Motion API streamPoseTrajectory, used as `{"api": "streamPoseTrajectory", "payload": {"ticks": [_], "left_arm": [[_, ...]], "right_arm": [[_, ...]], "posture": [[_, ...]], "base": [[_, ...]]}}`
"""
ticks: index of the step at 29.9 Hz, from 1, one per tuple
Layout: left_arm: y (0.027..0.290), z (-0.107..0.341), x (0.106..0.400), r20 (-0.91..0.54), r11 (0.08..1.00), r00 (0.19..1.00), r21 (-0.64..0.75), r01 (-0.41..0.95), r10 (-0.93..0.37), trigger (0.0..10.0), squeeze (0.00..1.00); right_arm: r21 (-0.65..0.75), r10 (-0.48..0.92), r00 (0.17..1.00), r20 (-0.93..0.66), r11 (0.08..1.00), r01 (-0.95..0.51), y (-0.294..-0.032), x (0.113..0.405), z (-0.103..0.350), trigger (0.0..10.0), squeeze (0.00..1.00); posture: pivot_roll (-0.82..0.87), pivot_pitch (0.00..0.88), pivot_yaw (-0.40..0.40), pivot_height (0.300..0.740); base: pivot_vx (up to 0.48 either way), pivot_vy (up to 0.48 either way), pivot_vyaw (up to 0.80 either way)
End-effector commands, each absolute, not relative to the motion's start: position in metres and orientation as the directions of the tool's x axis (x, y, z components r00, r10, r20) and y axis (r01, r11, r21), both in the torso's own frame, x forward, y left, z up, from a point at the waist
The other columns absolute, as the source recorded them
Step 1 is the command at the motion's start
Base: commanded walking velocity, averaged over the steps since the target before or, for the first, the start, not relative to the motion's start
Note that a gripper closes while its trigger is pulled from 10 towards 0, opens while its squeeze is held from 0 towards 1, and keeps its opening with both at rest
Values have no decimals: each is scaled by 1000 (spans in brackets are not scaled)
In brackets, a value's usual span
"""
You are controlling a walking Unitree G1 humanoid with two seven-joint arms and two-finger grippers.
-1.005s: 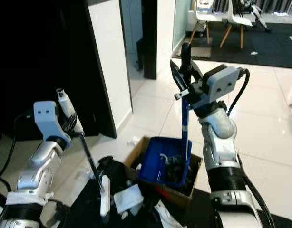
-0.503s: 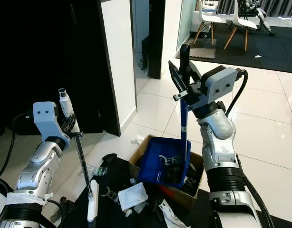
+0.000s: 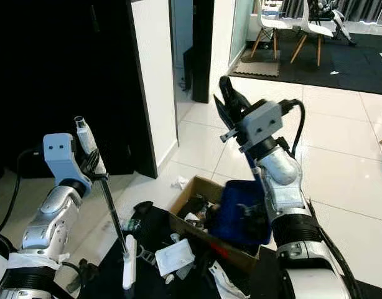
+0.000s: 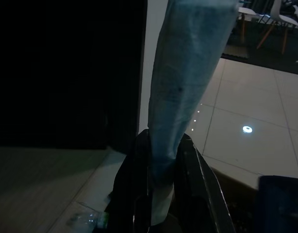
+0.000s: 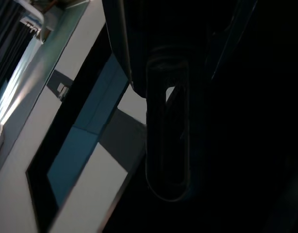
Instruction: Sweep floor
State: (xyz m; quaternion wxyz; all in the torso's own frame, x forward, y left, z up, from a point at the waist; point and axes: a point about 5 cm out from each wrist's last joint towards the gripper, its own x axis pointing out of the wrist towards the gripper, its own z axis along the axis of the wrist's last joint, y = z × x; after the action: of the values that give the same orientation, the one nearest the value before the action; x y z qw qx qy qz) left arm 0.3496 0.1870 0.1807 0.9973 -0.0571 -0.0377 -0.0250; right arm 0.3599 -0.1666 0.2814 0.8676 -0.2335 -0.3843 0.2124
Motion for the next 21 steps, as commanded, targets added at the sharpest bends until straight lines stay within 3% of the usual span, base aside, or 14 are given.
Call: {"api": "streamPoseTrajectory", "payload": {"ticks": [1, 12, 17, 21], "left_arm": [[196, 186, 345, 113, 995, 993, -93, 29, -18, 10000, 0], [211, 187, 331, 122, 997, 992, -78, -24, 33, 10000, 0], [220, 187, 324, 126, 996, 990, -75, -56, 65, 10000, 0], [222, 188, 321, 126, 995, 989, -76, -63, 72, 10000, 0]], "right_arm": [[-620, 594, 551, 585, 766, -167, -156, 358, 293, 10000, 0], [-697, 698, 498, 515, 679, -232, -126, 365, 288, 10000, 0], [-826, 809, 431, 400, 522, -214, -105, 364, 283, 10000, 0], [-869, 838, 417, 351, 458, -188, -102, 365, 283, 10000, 0]], "posture": [[-16, 92, 72, 740], [60, 90, 42, 740], [81, 82, 32, 740], [81, 77, 30, 740]], "base": [[0, 0, 0], [0, 0, 0], [0, 0, 0], [0, 0, 0]]}}
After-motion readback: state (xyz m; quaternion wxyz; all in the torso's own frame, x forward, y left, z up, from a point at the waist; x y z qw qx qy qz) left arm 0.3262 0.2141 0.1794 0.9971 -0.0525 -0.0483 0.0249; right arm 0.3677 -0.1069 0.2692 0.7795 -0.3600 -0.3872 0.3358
